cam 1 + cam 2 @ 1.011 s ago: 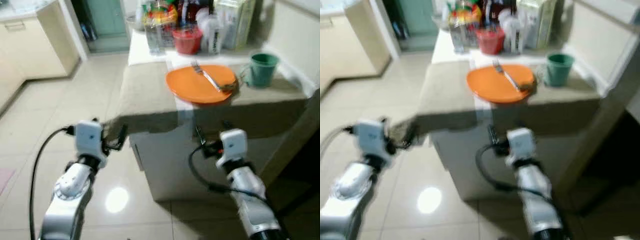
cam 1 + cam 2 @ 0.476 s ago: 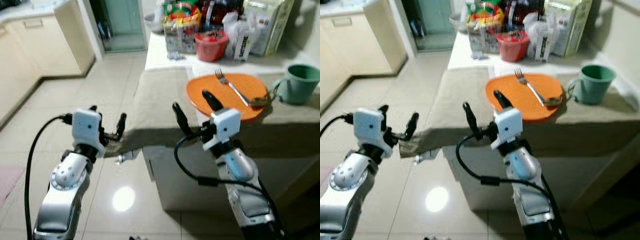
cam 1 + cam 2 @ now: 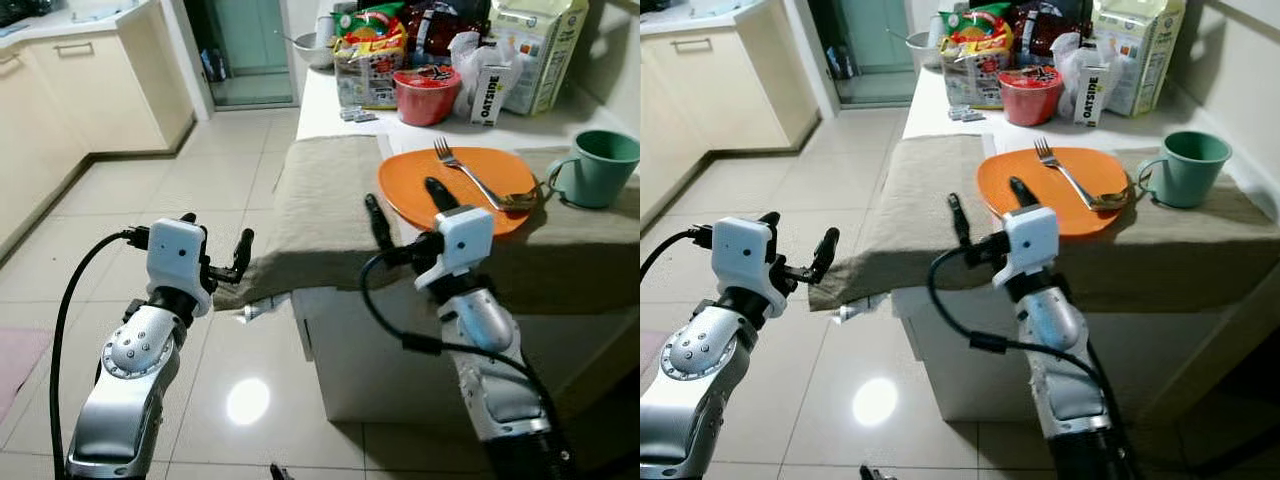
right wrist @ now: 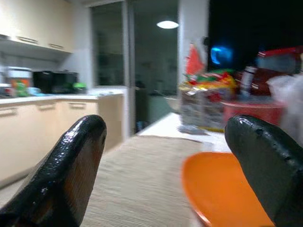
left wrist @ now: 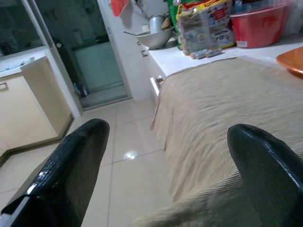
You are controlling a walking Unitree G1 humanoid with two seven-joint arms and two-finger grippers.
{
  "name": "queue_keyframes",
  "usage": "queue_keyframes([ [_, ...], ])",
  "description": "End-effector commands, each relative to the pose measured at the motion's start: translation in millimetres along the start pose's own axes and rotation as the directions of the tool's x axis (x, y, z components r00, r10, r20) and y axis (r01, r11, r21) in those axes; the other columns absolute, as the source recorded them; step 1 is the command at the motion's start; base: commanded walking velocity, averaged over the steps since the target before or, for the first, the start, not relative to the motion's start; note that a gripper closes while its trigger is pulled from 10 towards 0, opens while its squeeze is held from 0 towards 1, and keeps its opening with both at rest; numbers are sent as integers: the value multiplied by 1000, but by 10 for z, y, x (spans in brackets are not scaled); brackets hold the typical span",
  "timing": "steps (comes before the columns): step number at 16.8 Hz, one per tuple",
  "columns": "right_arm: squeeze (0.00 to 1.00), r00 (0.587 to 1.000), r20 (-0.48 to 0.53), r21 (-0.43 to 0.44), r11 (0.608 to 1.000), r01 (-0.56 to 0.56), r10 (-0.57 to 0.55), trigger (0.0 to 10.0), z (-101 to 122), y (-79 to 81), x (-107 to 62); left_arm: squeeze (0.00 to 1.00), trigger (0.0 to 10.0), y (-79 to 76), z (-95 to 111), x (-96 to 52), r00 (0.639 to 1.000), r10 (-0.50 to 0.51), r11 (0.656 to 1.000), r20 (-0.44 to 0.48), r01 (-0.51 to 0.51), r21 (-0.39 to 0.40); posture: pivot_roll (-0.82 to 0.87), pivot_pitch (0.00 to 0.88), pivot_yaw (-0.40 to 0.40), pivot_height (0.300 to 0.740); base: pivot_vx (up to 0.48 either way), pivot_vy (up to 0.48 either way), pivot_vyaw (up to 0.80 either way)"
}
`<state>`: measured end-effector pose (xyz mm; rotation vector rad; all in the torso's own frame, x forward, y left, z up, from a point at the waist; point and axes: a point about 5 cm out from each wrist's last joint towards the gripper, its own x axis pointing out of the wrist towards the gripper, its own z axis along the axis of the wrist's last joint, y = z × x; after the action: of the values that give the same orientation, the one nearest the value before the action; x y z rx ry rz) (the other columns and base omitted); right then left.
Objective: Setting the table
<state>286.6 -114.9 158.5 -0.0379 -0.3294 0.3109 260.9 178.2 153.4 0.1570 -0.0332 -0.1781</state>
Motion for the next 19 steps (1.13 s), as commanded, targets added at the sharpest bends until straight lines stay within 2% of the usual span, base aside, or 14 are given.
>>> queue_keyframes([
  [1,0,997,-62,8,999,41,-40,10000,-80,-40,16,0,10000,66,1,17,1000,13,1000,-12,-13,2,-65,0,135,740,0,0,0],
  [5,0,997,-71,9,999,43,-42,10000,-99,-25,5,0,10000,66,-4,10,1000,20,1000,-14,-20,-19,-63,0,136,740,0,0,0],
  [12,0,997,-70,1,1000,20,-19,10000,-110,57,-17,0,10000,29,-17,1,1000,17,1000,-17,-17,-14,-65,3,133,740,0,-425,0],
  [19,0,998,-55,-21,1000,-13,12,10000,-100,100,-27,0,10000,-30,-8,-14,1000,-1,1000,1,1,-18,-66,7,129,740,250,-406,0],
])
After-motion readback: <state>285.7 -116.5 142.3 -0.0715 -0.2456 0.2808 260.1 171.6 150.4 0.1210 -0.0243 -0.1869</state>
